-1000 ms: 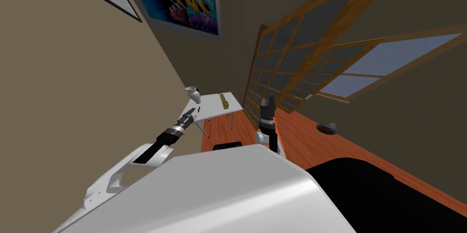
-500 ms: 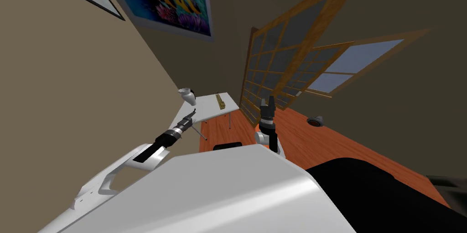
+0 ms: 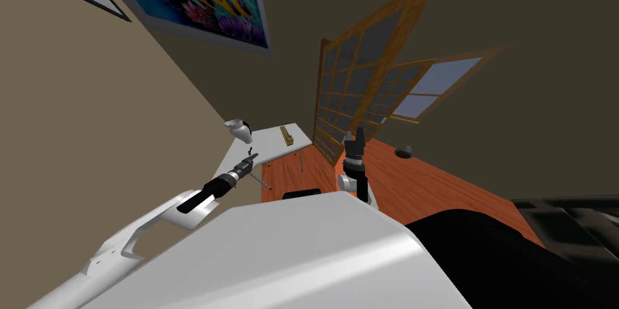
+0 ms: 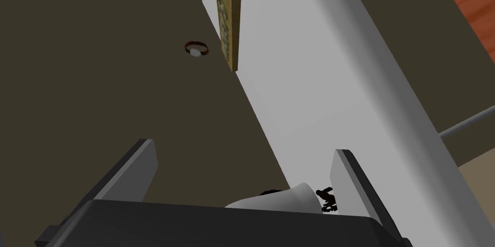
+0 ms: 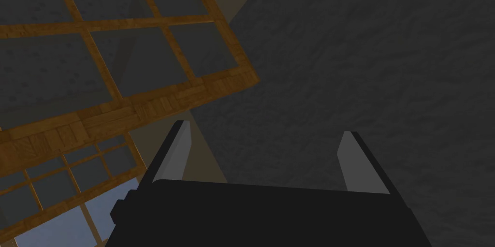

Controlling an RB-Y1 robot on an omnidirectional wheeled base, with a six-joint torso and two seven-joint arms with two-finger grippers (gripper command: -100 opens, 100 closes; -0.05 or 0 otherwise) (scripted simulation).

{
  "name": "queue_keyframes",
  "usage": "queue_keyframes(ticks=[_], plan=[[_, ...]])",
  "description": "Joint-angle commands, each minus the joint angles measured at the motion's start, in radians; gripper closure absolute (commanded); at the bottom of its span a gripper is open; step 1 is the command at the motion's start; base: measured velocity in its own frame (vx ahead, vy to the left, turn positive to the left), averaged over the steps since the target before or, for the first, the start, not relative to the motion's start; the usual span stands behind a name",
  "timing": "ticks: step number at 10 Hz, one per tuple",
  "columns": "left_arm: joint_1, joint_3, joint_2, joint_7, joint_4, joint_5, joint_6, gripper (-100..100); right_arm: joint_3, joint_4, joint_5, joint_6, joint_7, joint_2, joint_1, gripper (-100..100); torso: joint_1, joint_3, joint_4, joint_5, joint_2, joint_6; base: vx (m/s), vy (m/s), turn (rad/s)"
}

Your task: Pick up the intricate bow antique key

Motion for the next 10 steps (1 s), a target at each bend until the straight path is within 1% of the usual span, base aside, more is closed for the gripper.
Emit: queue_keyframes(ticks=[1, 2, 3, 4, 5, 6, 7, 8, 9, 10], plan=[[0.001, -0.003, 0.050, 0.007, 0.015, 0.017, 0.012, -100, 0.000, 0.000, 0.000, 0.000, 0.000, 0.000, 0.000, 0, 0.000, 0.000, 0.000, 0.000, 0.000, 0.000, -0.004, -0.005, -0.121], [0.000, -0.017, 0.083, 0.012, 0.038, 0.041, 0.040, -100, 0.000, 0.000, 0.000, 0.000, 0.000, 0.000, 0.000, 0, 0.002, 0.000, 0.000, -0.001, 0.000, 0.000, -0.007, -0.012, -0.232], [0.000, -0.017, 0.104, 0.012, 0.038, 0.041, 0.040, -100, 0.000, 0.000, 0.000, 0.000, 0.000, 0.000, 0.000, 0, 0.003, 0.000, 0.000, -0.001, 0.000, 0.001, -0.009, 0.000, -0.117], [-0.003, -0.030, 0.134, 0.016, 0.061, 0.066, 0.067, -100, 0.000, 0.000, 0.000, 0.000, 0.000, 0.000, 0.000, 0, 0.003, 0.000, 0.000, -0.001, 0.000, 0.000, -0.007, -0.005, -0.189], [-0.003, -0.030, 0.156, 0.016, 0.061, 0.066, 0.067, -100, 0.000, 0.000, 0.000, 0.000, 0.000, 0.000, 0.000, 0, 0.003, 0.000, 0.000, -0.001, 0.000, 0.000, -0.005, 0.000, -0.117], [-0.006, -0.041, 0.194, 0.018, 0.083, 0.090, 0.091, -100, 0.000, 0.000, 0.000, 0.000, 0.000, 0.000, 0.000, 0, 0.004, 0.000, 0.000, -0.001, 0.000, 0.000, -0.003, -0.004, -0.200], [-0.006, -0.041, 0.207, 0.018, 0.083, 0.090, 0.091, -100, 0.000, 0.000, 0.000, 0.000, 0.000, 0.000, 0.000, 0, 0.004, -0.001, 0.000, -0.001, -0.001, 0.000, -0.002, 0.001, -0.109], [-0.010, -0.052, 0.249, 0.018, 0.105, 0.113, 0.114, -100, 0.000, 0.000, 0.000, 0.000, 0.000, 0.000, 0.000, 0, 0.004, -0.001, 0.000, -0.001, -0.001, 0.000, 0.003, 0.000, -0.166], [-0.013, -0.062, 0.279, 0.017, 0.126, 0.136, 0.136, -100, 0.000, 0.000, 0.000, 0.000, 0.000, 0.000, 0.000, 0, 0.004, -0.001, -0.001, -0.001, -0.001, 0.000, 0.010, 0.005, -0.320], [-0.013, -0.062, 0.301, 0.017, 0.126, 0.136, 0.136, -100, 0.000, 0.000, 0.000, 0.000, 0.000, 0.000, 0.000, 0, 0.004, -0.001, -0.001, -0.001, -0.002, 0.001, 0.010, 0.015, -0.098]])
